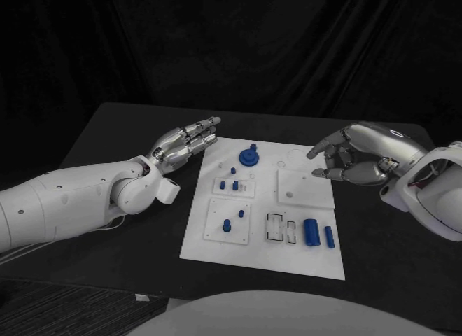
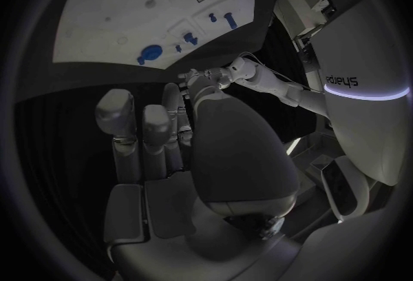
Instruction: Assemble the parts on the task board
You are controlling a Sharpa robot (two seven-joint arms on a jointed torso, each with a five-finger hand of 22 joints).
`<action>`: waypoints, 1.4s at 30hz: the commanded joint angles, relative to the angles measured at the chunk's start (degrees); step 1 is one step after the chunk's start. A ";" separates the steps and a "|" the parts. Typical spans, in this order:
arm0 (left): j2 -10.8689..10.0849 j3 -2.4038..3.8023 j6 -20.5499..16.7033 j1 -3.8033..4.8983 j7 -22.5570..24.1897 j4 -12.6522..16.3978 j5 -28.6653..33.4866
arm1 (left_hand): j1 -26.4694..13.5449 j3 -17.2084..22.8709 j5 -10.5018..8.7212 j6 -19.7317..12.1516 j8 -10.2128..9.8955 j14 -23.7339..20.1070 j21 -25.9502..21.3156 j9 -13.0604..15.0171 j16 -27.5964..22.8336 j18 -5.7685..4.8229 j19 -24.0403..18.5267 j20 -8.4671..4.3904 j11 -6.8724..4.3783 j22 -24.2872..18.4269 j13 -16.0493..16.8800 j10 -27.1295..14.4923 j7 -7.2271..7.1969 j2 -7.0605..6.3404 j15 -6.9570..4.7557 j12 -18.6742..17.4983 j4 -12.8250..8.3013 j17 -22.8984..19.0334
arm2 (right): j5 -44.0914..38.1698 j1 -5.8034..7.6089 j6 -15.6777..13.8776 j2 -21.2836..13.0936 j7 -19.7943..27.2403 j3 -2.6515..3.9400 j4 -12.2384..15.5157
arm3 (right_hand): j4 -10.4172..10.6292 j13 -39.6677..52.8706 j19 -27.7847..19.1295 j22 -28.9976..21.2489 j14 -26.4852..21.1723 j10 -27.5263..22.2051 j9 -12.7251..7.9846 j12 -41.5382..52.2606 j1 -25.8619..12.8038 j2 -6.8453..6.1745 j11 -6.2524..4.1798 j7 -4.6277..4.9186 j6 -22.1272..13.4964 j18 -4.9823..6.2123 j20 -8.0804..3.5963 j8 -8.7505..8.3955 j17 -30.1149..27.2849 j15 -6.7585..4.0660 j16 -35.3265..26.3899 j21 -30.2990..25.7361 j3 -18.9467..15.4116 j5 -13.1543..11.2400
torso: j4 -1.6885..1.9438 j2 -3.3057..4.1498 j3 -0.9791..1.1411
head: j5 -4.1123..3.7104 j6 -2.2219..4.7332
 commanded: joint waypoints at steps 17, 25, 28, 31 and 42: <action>-0.51 0.04 -12.23 -0.05 7.30 1.73 -8.11 | -12.67 -11.79 -24.30 -14.78 -1.90 0.00 -0.48 -1.92 -0.20 -1.53 -0.17 -3.81 -1.25 -0.71 -0.43 -1.52 -9.04 -0.34 -1.50 -0.20 9.04 -0.07 | 4.86 -6.65 11.79 1.79 -19.69 -0.15 -3.24 | 1.69 48.06 12.95 13.80 12.24 31.18 15.71 28.82 -22.59 6.69 -3.13 -4.00 6.98 -5.31 -3.78 11.39 36.69 -3.68 19.14 30.52 -4.55 2.88 | -0.40 0.15 0.39 | -0.78 -0.01; -0.24 0.04 -11.82 -0.10 7.25 1.74 -8.18 | -10.14 -10.91 -17.06 -14.78 -1.90 0.00 -0.48 -1.92 -0.20 -1.00 -0.17 -3.67 -1.26 -0.71 -0.43 -1.52 -13.16 1.36 -1.90 -0.20 8.99 -0.07 | 4.73 -6.80 15.75 3.72 -24.97 -0.15 -3.20 | 1.49 48.06 13.51 14.27 12.24 31.18 20.92 28.82 -24.01 6.90 -4.10 -5.07 8.10 -5.68 -4.58 13.59 36.69 -4.52 19.14 32.31 -4.49 2.16 | -0.29 0.12 0.40 | -0.97 -0.01; -0.16 0.03 -11.29 -0.16 7.18 1.49 -8.18 | -9.03 -10.60 -14.73 -14.78 -1.90 0.00 -0.48 -1.92 -0.20 -0.90 -0.17 -3.40 -0.68 -0.71 -0.43 -1.52 -12.56 1.90 -1.73 -0.20 8.99 -0.07 | 4.71 -6.82 17.88 4.58 -26.83 -0.15 -3.46 | 1.47 48.06 13.49 14.29 12.24 31.18 26.65 28.82 -24.70 6.71 -4.70 -5.72 7.49 -5.70 -5.08 16.24 36.69 -5.04 19.14 32.49 -4.61 0.76 | -0.37 0.11 0.40 | -1.05 -0.01; -0.08 0.03 -10.71 -0.22 7.03 1.30 -8.19 | -8.53 -10.47 -13.94 -14.78 -1.90 0.00 -0.48 -1.92 -0.20 -0.84 -0.17 -3.15 -0.32 -0.71 -0.43 -1.52 -12.09 2.12 -1.57 -0.20 8.98 -0.07 | 4.65 -6.84 19.80 5.35 -28.48 -0.15 -3.73 | 1.54 48.06 13.81 14.53 12.24 31.18 32.39 28.82 -26.11 6.44 -5.42 -6.53 7.82 -5.89 -5.55 19.26 36.69 -5.59 19.14 33.23 -5.11 -2.00 | -0.37 0.07 0.38 | -1.25 -0.01; 0.30 0.03 -8.19 -0.54 5.68 0.86 -8.19 | -6.58 -10.04 -11.51 -14.57 -1.83 0.00 -0.48 -1.85 -0.20 -0.43 -0.17 -1.74 1.25 -0.71 -0.43 -1.52 -8.51 2.77 -0.58 -0.20 8.99 -0.07 | 2.61 -7.05 23.89 7.64 -31.73 -0.15 -4.75 | 1.75 48.06 13.80 14.51 12.05 31.18 37.91 28.82 -29.80 4.02 -6.35 -7.46 8.61 -5.87 -6.47 19.93 35.64 -6.49 18.78 33.28 -5.25 -8.59 | -0.30 0.04 0.37 | -1.30 -0.01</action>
